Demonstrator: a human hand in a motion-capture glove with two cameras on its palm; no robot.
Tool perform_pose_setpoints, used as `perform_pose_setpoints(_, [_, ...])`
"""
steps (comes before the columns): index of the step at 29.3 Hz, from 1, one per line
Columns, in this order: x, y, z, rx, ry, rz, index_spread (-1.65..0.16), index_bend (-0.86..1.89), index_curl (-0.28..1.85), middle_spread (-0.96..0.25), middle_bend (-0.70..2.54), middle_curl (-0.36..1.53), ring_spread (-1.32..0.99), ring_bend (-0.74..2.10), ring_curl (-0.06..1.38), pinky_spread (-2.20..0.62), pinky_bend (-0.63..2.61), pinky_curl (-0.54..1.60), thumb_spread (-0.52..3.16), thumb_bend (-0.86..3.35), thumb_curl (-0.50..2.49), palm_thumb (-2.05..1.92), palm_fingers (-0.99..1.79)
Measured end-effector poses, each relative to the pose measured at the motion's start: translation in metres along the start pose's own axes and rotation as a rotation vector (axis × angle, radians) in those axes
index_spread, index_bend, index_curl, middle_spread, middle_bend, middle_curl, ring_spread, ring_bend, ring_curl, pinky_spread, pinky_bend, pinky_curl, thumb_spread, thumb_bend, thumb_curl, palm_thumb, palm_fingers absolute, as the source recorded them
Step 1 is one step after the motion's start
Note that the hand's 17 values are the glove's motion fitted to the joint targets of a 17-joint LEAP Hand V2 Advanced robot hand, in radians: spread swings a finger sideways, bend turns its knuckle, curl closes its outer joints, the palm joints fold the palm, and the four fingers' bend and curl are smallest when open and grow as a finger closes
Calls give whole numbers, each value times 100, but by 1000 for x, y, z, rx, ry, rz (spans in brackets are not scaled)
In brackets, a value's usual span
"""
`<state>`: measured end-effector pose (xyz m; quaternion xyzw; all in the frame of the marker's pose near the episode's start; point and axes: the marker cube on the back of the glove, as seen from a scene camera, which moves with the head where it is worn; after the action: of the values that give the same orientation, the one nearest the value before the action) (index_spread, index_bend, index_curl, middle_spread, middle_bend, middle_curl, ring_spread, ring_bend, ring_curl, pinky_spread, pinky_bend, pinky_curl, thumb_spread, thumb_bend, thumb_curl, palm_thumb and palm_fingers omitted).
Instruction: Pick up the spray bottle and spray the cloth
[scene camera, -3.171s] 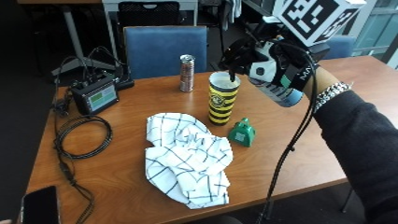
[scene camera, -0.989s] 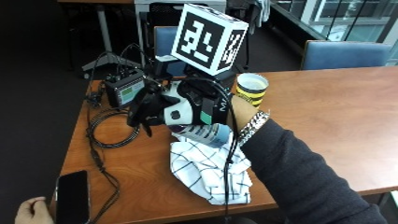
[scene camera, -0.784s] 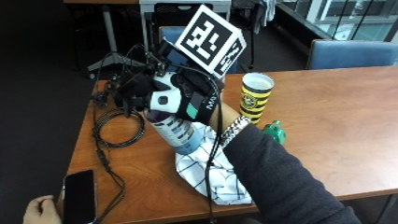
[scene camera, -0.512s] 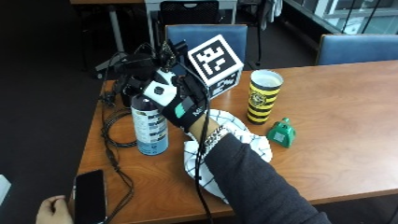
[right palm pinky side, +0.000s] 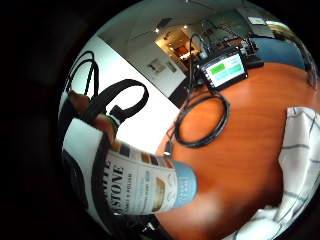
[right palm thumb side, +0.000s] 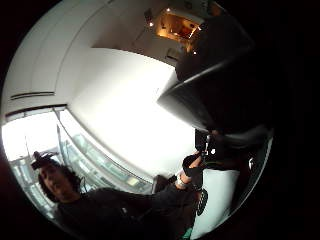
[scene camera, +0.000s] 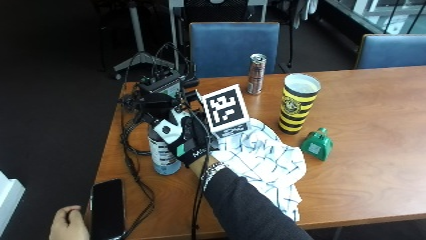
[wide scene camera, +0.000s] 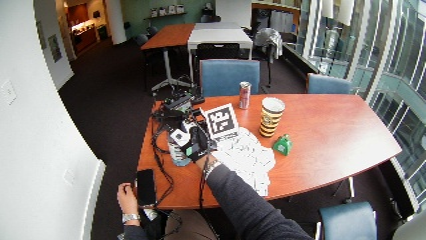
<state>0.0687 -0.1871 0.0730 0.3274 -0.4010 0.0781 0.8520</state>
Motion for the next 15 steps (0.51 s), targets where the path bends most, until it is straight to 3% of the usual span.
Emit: perform_pose_setpoints(15, [-11,-4,-4,15,40,-78,-29,19,50,-24,40,47,-18,48,41,-17,40,37,106,-2,52,85,129])
